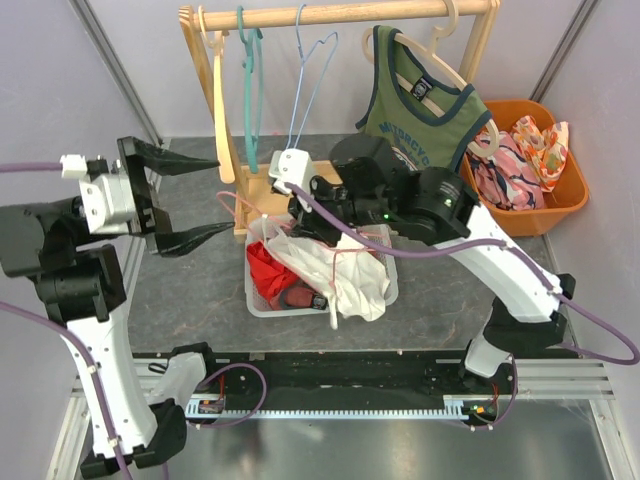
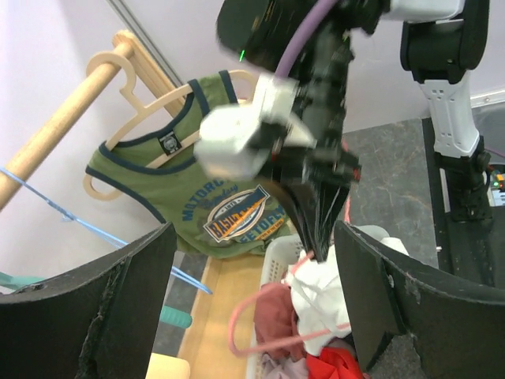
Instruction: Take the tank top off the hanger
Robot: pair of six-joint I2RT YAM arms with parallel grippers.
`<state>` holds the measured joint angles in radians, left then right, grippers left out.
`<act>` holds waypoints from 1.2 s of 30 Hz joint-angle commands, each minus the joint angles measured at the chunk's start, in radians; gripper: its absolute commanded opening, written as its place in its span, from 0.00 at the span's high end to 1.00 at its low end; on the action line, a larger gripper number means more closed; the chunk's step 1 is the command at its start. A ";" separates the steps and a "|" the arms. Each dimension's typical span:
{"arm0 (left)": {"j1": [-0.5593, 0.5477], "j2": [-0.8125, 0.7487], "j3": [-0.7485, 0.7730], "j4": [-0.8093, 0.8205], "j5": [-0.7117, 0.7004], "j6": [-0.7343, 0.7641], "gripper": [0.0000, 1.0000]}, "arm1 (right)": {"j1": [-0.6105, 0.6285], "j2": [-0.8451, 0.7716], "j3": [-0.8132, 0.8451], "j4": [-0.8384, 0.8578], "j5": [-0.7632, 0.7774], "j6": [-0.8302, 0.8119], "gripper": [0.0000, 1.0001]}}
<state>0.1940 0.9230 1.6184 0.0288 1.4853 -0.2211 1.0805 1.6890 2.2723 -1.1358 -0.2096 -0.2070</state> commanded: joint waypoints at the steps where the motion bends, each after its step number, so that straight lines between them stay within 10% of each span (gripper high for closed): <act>1: -0.025 0.046 -0.003 0.006 0.075 -0.089 0.12 | -0.001 -0.107 0.049 0.086 0.058 -0.037 1.00; 36: -0.087 0.014 -0.327 0.076 0.179 -0.146 0.18 | 0.032 -0.077 -0.080 0.142 0.121 -0.324 1.00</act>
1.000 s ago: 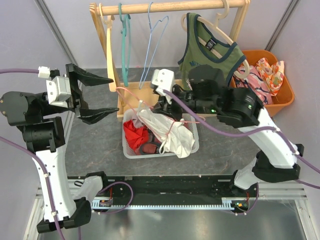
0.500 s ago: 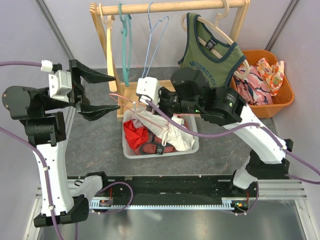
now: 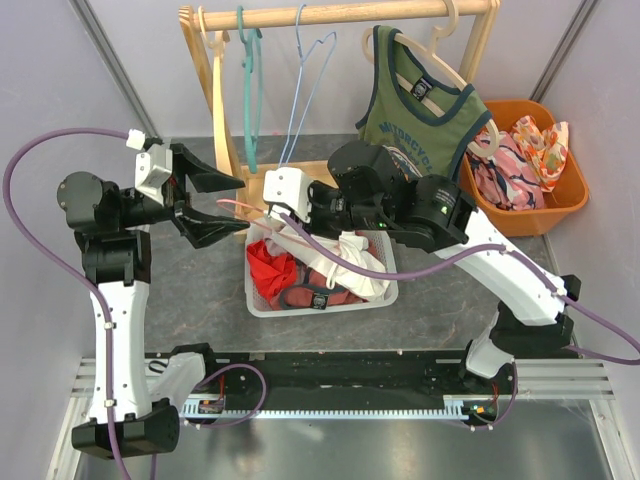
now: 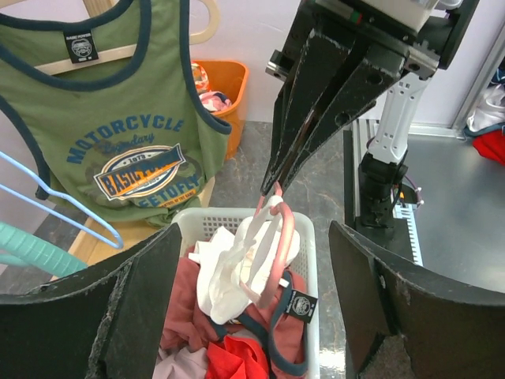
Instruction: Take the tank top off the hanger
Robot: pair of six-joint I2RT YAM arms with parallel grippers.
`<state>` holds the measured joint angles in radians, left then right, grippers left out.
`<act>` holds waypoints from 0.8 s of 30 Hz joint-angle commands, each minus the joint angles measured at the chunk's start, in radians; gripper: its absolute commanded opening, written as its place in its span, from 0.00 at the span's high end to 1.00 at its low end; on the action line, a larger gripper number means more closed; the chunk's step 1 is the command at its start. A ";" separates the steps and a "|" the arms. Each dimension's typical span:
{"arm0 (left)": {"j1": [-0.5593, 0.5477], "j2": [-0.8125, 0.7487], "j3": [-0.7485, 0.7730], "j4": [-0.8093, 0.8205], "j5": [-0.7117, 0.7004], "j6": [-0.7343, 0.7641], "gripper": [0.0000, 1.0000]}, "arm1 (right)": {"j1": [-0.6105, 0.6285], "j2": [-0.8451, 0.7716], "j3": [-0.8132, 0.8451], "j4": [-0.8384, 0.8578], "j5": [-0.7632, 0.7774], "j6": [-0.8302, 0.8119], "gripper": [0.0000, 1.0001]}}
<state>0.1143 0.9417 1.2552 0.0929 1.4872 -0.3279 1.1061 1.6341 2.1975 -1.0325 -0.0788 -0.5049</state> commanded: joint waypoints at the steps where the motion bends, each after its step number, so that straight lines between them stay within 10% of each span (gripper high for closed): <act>1: -0.007 -0.004 0.042 0.011 0.179 -0.039 0.18 | 0.006 -0.019 -0.005 0.038 -0.015 -0.024 1.00; 10: -0.021 -0.029 -0.005 0.013 0.216 -0.056 0.24 | 0.006 0.027 0.014 0.054 -0.050 -0.017 1.00; 16: -0.021 -0.035 -0.019 0.015 0.225 -0.059 0.71 | 0.008 0.038 0.018 0.069 -0.053 -0.009 1.00; 24: -0.021 -0.052 -0.031 0.033 0.229 -0.068 0.68 | 0.008 -0.003 -0.015 0.083 -0.041 -0.011 1.00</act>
<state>0.0956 0.9112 1.2251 0.1043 1.4887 -0.3592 1.1095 1.6802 2.1864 -1.0039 -0.1196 -0.5129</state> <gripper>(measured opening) 0.288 0.020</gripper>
